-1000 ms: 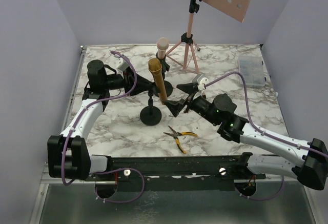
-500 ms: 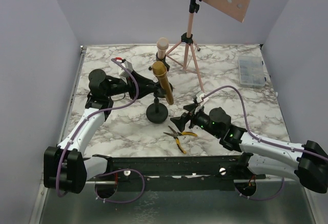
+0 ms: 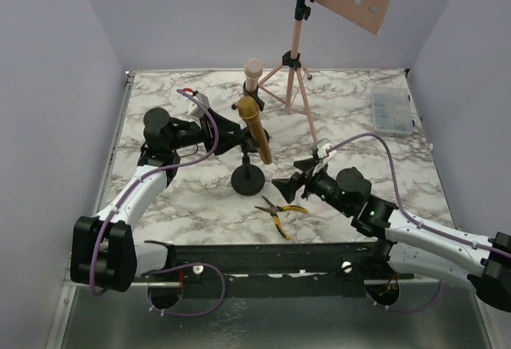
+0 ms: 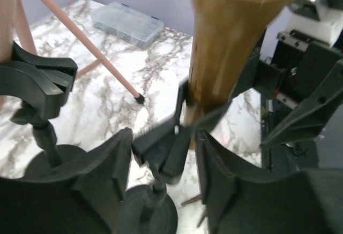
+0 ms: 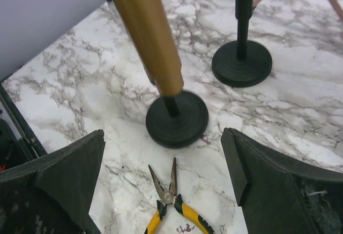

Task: Set up the instrument practice props

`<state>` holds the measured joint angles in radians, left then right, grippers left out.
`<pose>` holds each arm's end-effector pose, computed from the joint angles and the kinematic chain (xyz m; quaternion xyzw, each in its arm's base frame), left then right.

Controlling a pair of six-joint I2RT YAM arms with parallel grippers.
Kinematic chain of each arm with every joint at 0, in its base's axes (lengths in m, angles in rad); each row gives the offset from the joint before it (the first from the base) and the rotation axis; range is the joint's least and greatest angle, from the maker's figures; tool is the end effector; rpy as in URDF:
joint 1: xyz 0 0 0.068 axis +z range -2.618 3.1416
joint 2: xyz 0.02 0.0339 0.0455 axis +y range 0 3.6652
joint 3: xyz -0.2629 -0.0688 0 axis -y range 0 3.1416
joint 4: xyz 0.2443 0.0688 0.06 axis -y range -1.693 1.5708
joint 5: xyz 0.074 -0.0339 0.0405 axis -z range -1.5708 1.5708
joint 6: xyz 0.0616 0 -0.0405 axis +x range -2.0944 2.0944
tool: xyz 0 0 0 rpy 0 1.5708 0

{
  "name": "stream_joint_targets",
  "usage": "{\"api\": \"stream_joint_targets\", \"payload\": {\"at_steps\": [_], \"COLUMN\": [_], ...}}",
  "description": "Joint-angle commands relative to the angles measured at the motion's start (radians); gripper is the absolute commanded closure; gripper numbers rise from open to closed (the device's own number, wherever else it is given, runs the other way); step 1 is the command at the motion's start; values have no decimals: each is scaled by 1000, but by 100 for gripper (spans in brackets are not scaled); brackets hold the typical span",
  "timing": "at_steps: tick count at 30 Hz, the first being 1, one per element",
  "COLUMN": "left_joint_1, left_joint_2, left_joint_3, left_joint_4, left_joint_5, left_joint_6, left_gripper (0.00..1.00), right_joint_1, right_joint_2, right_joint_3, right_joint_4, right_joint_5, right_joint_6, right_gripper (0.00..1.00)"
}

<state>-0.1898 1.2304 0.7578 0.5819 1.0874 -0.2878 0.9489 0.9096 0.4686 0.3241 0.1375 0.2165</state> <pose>0.2638 -0.1062 0.3147 0.3568 0.5894 -0.4862 0.5375 0.1462 0.1895 0.2552 -0.2243 0.7124 0.3220 0.5819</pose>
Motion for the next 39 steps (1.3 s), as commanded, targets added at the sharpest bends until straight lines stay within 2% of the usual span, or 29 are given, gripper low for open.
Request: {"api": "stream_joint_targets", "payload": {"at_steps": [1, 2, 3, 4, 5, 11, 13, 16, 18, 22, 27, 30, 39], "left_joint_1": [6, 9, 14, 20, 24, 45, 46, 47, 47, 47, 47, 47, 47], "left_joint_2": [-25, -27, -28, -35, -42, -135, -202, -307, -381, -529, -630, -662, -688], "left_joint_3": [27, 36, 46, 55, 59, 115, 136, 136, 129, 134, 190, 211, 216], "left_joint_4": [15, -7, -30, -44, -53, -195, -257, -320, -338, -418, -522, -535, -548], "left_joint_5": [-19, -19, -14, -8, -7, -23, -72, -223, -384, -648, -900, -935, -880], "left_joint_6": [11, 22, 26, 27, 28, 81, 88, 38, -46, -181, -250, -270, -307], "left_gripper": [37, 34, 21, 2, 1, 1, 1, 1, 1, 1, 1, 1, 1], "right_joint_1": [-2, -1, 0, -1, -1, -1, -1, -1, -1, -1, -1, -1, -1], "right_joint_2": [-71, -91, -108, -127, -145, -244, -264, -258, -246, -225, -226, -252, -321], "right_joint_3": [86, 96, 109, 117, 133, 286, 369, 525, 599, 687, 747, 749, 726], "right_joint_4": [-159, -191, -213, -239, -266, -505, -586, -707, -754, -727, -654, -606, -570], "right_joint_5": [83, 96, 112, 129, 153, 303, 349, 422, 487, 590, 624, 622, 608], "right_joint_6": [-1, -2, -5, -14, -15, -37, -48, -45, -60, -144, -222, -260, -250], "right_gripper": [2, 1, 0, 1, 0, 0, 0, 0, 0, 0, 0, 0, 0]}}
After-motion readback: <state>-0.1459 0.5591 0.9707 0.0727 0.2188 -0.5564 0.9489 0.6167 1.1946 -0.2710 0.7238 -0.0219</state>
